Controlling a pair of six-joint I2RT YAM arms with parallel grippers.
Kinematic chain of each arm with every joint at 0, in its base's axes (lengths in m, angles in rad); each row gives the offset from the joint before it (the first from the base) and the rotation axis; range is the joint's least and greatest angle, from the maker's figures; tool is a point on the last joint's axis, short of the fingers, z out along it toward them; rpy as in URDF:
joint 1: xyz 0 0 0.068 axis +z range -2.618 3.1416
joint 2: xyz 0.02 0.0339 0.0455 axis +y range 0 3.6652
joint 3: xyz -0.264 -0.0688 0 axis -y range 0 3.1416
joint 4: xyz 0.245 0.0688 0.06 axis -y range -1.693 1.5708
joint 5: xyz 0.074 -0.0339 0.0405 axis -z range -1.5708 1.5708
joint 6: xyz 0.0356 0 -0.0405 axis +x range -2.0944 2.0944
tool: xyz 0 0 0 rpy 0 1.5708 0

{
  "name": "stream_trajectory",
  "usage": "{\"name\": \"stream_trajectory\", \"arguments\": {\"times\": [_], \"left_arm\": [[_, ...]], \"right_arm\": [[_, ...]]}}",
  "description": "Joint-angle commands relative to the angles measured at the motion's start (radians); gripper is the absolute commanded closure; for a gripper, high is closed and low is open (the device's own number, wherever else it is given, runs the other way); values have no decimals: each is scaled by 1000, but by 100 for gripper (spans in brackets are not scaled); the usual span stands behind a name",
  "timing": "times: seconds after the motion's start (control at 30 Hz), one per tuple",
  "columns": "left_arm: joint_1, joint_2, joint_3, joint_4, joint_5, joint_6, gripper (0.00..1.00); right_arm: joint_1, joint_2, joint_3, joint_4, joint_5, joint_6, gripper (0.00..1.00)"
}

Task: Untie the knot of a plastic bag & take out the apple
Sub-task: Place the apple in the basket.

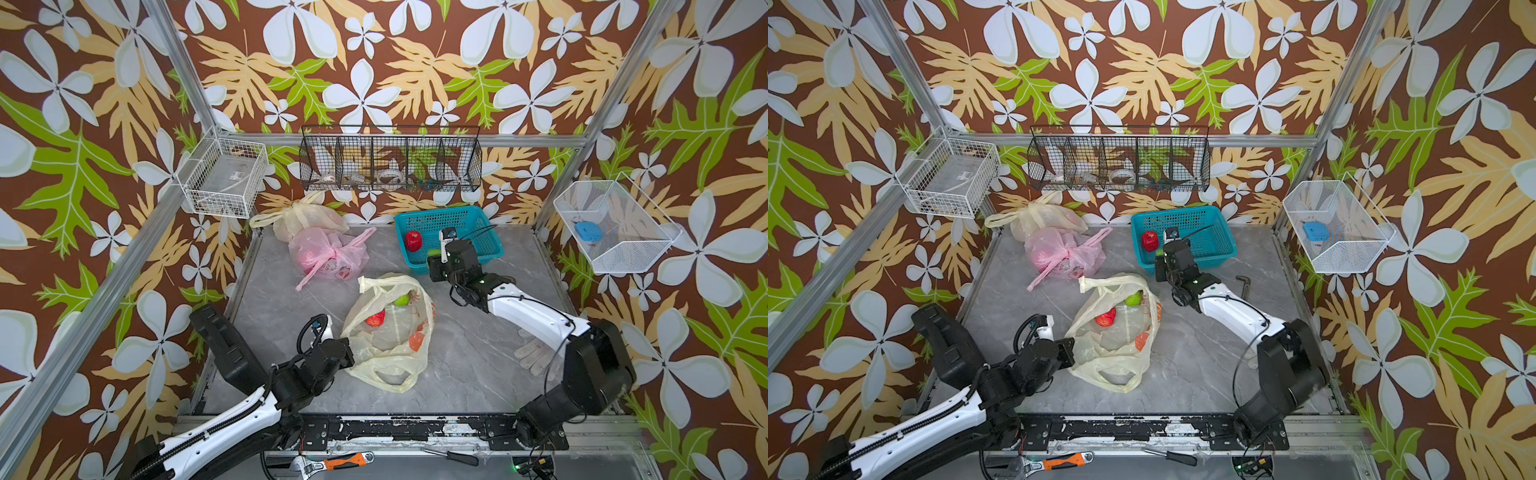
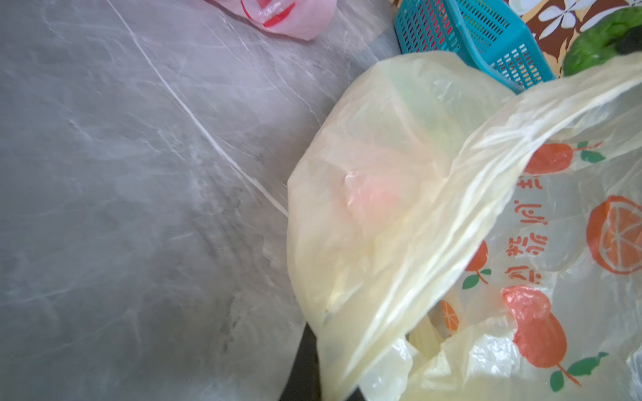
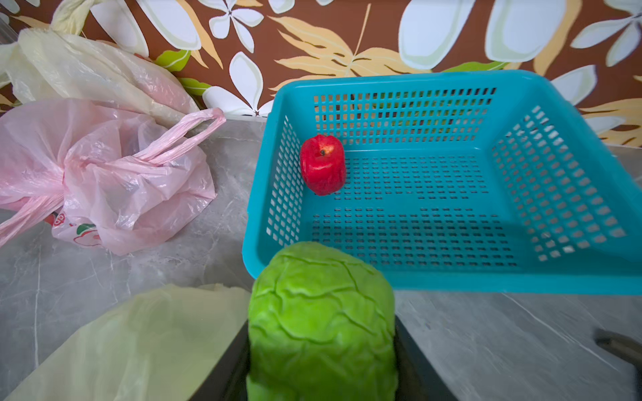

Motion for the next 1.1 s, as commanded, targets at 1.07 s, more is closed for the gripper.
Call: {"name": "stream_trajectory", "arguments": {"times": [1.07], "left_arm": [[15, 389, 225, 287, -146, 148, 100]], "right_arm": [[-26, 201, 166, 21, -50, -29, 29]]}}
